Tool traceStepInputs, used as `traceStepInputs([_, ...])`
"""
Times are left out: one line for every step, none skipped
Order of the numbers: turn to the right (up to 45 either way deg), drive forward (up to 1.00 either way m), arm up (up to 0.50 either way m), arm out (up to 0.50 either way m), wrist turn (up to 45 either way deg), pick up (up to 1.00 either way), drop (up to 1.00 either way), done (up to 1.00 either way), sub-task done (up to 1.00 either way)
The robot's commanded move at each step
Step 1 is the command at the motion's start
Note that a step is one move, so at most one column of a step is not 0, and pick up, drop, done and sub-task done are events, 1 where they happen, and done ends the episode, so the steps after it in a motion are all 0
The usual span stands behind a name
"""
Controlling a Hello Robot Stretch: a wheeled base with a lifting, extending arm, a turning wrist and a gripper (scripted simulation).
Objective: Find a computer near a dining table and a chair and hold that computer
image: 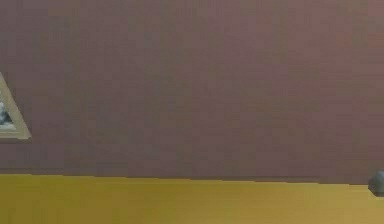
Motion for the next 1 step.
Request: traceStepInputs([-9.0, 0.00, 0.00, 0.00, 0.0, 0.00, 0.00, 0.00, 0.00])
